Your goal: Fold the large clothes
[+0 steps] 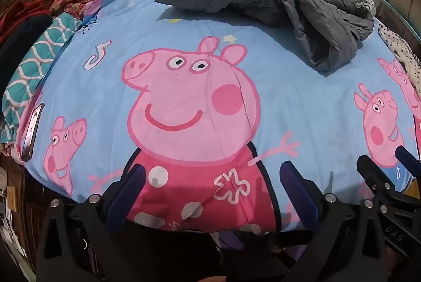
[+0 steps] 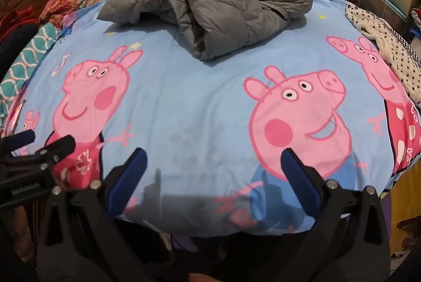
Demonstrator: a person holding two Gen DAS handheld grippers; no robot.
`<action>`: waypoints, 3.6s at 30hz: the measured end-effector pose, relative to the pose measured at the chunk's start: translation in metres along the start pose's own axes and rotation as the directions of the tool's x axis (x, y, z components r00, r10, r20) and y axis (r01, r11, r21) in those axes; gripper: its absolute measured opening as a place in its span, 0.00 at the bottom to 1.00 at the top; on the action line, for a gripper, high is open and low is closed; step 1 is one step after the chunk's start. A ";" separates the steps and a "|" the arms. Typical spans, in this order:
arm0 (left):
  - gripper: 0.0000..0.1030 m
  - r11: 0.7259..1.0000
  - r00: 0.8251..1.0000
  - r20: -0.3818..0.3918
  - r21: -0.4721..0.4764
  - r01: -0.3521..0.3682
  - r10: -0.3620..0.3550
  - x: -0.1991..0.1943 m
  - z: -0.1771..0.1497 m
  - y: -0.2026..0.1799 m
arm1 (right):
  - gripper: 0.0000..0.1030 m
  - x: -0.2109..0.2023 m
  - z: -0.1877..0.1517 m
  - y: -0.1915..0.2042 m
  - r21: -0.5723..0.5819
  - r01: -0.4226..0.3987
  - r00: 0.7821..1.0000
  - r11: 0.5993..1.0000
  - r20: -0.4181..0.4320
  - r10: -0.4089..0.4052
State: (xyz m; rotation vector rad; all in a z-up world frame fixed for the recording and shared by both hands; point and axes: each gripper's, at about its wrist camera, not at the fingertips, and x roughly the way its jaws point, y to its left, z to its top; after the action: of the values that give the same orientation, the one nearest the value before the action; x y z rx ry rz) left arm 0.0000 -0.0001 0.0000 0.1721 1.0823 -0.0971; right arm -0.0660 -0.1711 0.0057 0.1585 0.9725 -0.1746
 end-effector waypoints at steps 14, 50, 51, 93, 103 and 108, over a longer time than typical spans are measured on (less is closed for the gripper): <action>0.73 1.000 1.000 0.008 -0.009 0.006 -0.006 -0.009 -0.005 0.006 | 0.95 -0.005 0.001 0.003 -0.010 0.007 1.000 1.000 0.009 -0.007; 0.73 0.984 0.977 0.165 -0.094 0.151 -0.134 -0.059 -0.016 0.032 | 0.95 -0.034 0.014 0.000 0.003 0.012 0.997 1.000 0.080 -0.012; 0.73 0.983 0.976 0.164 -0.091 0.159 -0.143 -0.058 -0.017 0.031 | 0.95 -0.034 0.014 -0.001 0.005 0.012 0.997 1.000 0.079 -0.013; 0.73 0.995 0.993 0.115 -0.101 0.026 -0.014 0.014 0.018 0.073 | 0.95 0.014 0.072 0.008 -0.057 0.063 0.998 0.996 -0.015 -0.064; 0.73 0.993 0.997 0.082 -0.118 0.002 0.008 0.031 0.032 0.088 | 0.95 0.062 0.147 0.017 -0.165 0.188 0.977 0.968 0.128 -0.168; 0.73 0.994 0.997 0.077 -0.111 0.001 0.007 0.033 0.041 0.089 | 0.35 0.115 0.168 -0.010 -0.141 0.194 0.981 0.971 0.026 -0.193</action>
State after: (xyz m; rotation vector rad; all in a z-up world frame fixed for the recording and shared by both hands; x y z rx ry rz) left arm 0.0657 0.0793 -0.0022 0.0696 1.0074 -0.0405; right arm 0.1304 -0.2252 0.0030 -0.0696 0.9839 -0.2838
